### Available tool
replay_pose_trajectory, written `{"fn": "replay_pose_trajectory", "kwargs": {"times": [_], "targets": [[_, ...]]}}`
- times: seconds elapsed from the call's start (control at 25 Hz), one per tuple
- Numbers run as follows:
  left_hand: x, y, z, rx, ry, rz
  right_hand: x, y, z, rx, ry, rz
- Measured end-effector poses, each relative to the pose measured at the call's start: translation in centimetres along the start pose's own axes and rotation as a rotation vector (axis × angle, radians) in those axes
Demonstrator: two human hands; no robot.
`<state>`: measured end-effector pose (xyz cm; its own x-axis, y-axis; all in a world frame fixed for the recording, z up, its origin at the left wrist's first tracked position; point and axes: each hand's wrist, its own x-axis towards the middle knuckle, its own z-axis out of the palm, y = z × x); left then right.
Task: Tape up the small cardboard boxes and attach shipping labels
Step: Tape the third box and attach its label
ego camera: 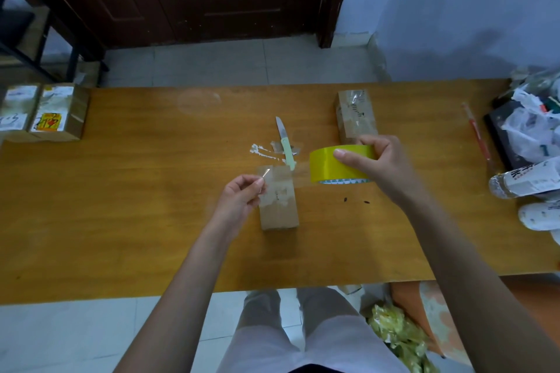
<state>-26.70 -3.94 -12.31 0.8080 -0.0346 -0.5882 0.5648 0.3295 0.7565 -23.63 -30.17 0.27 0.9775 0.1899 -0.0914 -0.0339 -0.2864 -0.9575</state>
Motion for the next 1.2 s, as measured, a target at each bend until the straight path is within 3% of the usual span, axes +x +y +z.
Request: {"fn": "replay_pose_trajectory", "kwargs": {"times": [0.08, 0.16, 0.72, 1.2], "targets": [[0.2, -0.1, -0.3, 0.273, 0.121, 0.006, -0.2, 2.2, 0.2, -0.067, -0.009, 0.036], [0.6, -0.4, -0.3, 0.360, 0.222, 0.021, -0.4, 4.7, 0.7, -0.104, -0.006, 0.063], [2.4, -2.4, 0.0, 0.415, 0.402, -0.027, 2.3, 10.6, 3.6, -0.298, 0.014, 0.201], [1.9, -2.7, -0.1, 0.397, 0.445, -0.063, 2.0, 10.1, 4.6, -0.473, -0.001, 0.089]]}}
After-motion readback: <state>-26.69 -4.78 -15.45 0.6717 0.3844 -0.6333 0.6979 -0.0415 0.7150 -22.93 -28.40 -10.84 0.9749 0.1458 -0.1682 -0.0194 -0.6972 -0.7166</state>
